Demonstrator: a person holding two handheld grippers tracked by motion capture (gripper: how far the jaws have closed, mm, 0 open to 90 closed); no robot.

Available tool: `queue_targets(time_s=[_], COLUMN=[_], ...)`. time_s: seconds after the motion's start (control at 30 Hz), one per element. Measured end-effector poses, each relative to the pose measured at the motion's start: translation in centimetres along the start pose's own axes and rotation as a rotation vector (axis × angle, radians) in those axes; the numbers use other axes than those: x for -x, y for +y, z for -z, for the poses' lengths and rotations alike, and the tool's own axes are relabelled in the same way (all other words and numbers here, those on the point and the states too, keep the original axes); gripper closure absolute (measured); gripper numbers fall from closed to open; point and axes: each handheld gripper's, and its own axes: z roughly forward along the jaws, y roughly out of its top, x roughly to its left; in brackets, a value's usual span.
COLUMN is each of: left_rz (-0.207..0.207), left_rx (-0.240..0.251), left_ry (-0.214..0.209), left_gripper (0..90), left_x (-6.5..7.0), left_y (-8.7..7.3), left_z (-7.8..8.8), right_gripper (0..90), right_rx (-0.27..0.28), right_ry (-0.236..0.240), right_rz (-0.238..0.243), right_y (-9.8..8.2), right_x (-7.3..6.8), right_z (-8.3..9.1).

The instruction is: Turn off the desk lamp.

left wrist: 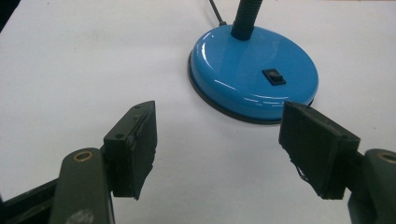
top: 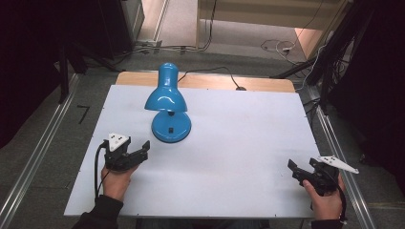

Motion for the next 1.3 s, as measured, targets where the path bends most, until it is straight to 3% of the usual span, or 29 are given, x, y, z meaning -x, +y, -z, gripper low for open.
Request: queue_targets(time_s=[0.73,1.13,1.3], left_rz=[0.021,0.028,0.034], left_rx=[-0.003,-0.011,-0.024], left_ry=[-0.002,0.018,0.047], left_gripper=[28.6,28.6,27.4], left_x=[-0.9,-1.9,-2.7], left_y=[-0.9,-1.7,-2.2], left_z=[1.7,2.7,2.9], right_gripper=[13.2,13.1,13.1], right_rx=[-0.001,0.004,0.004], right_ry=[-0.002,-0.006,-0.010], right_rz=[-0.001,0.006,0.005], right_y=[0.0,0.0,0.0], right_x=[0.0,0.1,0.2], right_z=[0.1,0.1,0.1])
